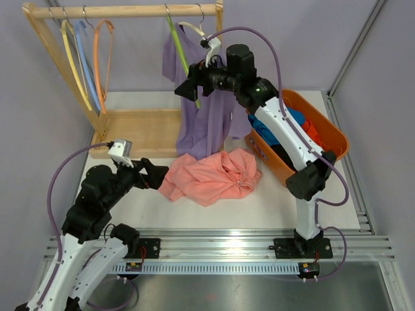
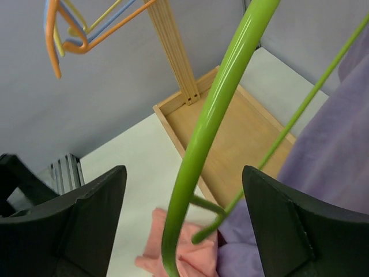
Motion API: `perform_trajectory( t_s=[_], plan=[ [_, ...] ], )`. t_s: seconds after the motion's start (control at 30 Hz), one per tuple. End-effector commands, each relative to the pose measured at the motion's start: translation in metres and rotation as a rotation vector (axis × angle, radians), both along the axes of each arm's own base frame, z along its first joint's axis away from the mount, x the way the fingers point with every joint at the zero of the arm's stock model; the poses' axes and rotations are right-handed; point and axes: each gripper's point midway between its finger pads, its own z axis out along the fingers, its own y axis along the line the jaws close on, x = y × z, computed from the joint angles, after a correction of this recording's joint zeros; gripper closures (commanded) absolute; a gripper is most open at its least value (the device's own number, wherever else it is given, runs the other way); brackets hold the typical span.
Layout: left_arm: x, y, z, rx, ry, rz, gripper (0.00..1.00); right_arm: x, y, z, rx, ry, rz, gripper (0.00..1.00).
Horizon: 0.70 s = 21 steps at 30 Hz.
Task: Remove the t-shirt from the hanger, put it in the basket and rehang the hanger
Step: Hang the hanger back to the clothesline with the right arm, then place the tshirt into the basket
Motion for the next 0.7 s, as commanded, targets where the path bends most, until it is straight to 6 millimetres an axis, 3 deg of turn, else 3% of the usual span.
perform_trajectory(
  t_s=[0.0,0.1,0.13,0.2,0.23,0.27,0.57,0.6,0.67],
  plan=[
    [0.008,-0.020,-0.001,-0.026,0.008,-0.081,0.01,-0.034,-0.034,0.061,0.038,-0.221,0.107,0.11],
    [0.016,-0.028,-0.015,-0.020,0.060,-0.100,0.01,-0.040,-0.055,0.051,-0.025,-0.235,0.128,0.01],
    [0.018,-0.031,-0.019,-0.022,0.080,-0.111,0.01,-0.041,-0.060,0.034,-0.067,-0.223,0.140,0.01],
    [0.025,-0.036,-0.033,-0.013,0.134,-0.114,0.01,-0.053,-0.072,0.033,-0.089,-0.243,0.162,0.01],
    [0.027,-0.037,-0.038,-0.018,0.160,-0.105,0.01,-0.055,-0.077,0.014,-0.134,-0.240,0.174,0.01],
    [0.030,-0.038,-0.041,-0.022,0.177,-0.095,0.01,-0.065,-0.083,0.020,-0.142,-0.267,0.181,0.00],
    [0.049,-0.060,-0.095,-0.132,0.388,-0.013,0.01,-0.130,-0.130,-0.019,-0.283,-0.347,0.337,0.01],
    [0.050,-0.062,-0.099,-0.136,0.402,-0.005,0.01,-0.137,-0.135,-0.034,-0.304,-0.328,0.362,0.00],
    [0.052,-0.068,-0.110,-0.139,0.439,0.007,0.01,-0.152,-0.145,-0.035,-0.309,-0.343,0.379,0.01]
  ],
)
